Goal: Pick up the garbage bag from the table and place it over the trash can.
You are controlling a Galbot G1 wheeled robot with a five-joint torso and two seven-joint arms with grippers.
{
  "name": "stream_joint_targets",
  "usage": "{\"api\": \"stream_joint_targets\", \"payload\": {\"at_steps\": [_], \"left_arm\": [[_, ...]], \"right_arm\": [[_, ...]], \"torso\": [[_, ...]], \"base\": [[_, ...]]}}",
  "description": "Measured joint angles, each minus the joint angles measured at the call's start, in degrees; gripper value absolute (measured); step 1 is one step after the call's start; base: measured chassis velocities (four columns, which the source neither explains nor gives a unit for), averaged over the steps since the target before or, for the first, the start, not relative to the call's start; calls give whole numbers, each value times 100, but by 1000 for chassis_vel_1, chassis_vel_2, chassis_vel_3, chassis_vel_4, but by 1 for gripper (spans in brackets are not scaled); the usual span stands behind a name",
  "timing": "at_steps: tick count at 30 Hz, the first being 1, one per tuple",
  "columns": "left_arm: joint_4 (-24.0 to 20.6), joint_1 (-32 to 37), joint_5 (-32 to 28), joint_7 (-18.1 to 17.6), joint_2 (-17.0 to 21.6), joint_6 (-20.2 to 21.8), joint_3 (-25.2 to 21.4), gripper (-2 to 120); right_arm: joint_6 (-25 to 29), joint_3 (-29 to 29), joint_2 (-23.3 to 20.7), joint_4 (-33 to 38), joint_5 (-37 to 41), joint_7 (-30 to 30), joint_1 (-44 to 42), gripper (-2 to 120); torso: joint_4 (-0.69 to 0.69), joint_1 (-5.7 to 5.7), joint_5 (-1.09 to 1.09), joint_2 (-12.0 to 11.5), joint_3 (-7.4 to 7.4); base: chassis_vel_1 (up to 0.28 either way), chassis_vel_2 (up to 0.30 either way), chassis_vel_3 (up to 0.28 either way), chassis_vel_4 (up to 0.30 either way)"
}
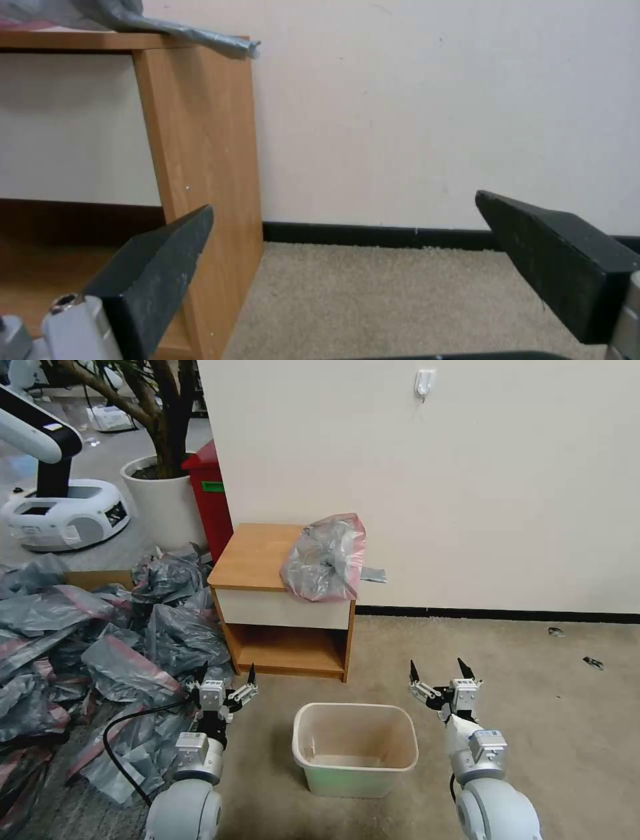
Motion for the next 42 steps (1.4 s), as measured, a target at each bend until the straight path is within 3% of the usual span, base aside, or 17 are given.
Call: {"api": "stream_joint_targets", "payload": {"at_steps": [42], "left_arm": [[-62,24,-37,-8,32,29,-7,100]], "right_arm": [[-52,50,2,157,97,23,-69,100]], "torso": [[0,0,2,-1,0]], "base": [[0,0,0,0]]}}
